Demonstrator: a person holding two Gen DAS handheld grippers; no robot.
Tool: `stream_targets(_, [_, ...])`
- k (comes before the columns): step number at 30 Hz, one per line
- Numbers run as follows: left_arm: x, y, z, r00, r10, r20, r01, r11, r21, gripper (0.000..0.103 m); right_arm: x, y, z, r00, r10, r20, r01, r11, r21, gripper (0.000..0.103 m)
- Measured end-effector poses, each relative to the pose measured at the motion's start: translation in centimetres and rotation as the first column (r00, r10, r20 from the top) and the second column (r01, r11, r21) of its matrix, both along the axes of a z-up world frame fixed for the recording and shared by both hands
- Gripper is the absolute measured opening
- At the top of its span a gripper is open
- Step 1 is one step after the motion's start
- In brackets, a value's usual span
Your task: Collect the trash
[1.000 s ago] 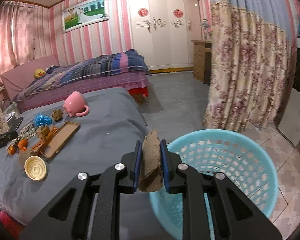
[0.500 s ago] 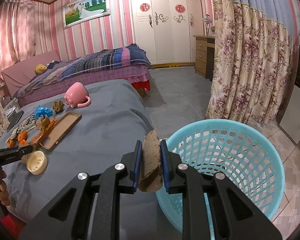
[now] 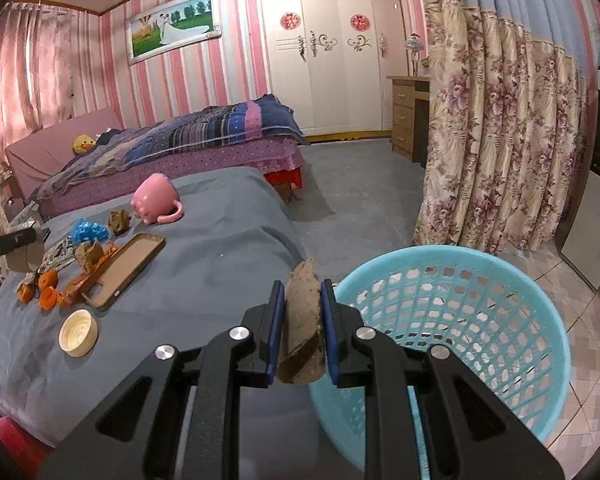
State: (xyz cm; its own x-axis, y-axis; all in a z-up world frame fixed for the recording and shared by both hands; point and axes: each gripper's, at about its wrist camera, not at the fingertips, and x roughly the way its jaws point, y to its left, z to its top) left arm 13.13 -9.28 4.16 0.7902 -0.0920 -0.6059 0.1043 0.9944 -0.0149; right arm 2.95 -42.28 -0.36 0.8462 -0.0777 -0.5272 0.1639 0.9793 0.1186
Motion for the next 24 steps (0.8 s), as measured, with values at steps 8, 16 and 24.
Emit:
stream_targets(8, [0.1,-9.7,0.4,0.983,-0.183,0.017,0.183,0.982,-0.035,0.049,-2.4,-5.9,1.4,0.996,-0.087,0.009,0.087,0.996,0.020,0.019])
stream_targets(16, [-1.0,-21.9,-1.9,0.919,-0.394,0.008,0.394,0.918,-0.036,0.050,-5.3,-10.1,2.0,0.969,-0.248,0.008,0.248,0.966,-0.075,0.019])
stream_targets(24, [-3.0,-31.4,-4.4,0.844,-0.536,-0.016,0.536,0.844,0.008,0.050,-6.2,-12.8,0.5,0.947,-0.322,-0.017,0.320,0.945,-0.063,0.019])
